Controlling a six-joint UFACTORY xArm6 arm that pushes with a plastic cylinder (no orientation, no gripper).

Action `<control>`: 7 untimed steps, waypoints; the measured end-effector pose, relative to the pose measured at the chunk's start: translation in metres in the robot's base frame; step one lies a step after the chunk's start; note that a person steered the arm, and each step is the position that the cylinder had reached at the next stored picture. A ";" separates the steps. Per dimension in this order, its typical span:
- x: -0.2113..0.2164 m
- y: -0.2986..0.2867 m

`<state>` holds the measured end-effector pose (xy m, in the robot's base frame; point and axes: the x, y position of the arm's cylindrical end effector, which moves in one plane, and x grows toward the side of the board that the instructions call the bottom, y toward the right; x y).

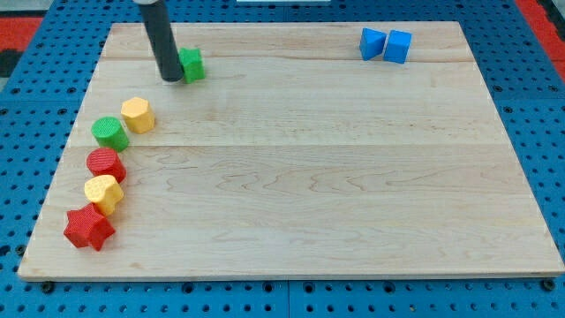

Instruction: Drag the green star to the bottom of blue triangle

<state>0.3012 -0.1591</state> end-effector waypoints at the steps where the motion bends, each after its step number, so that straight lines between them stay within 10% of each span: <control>1: -0.024 -0.009; 7: -0.055 0.083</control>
<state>0.2467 -0.0766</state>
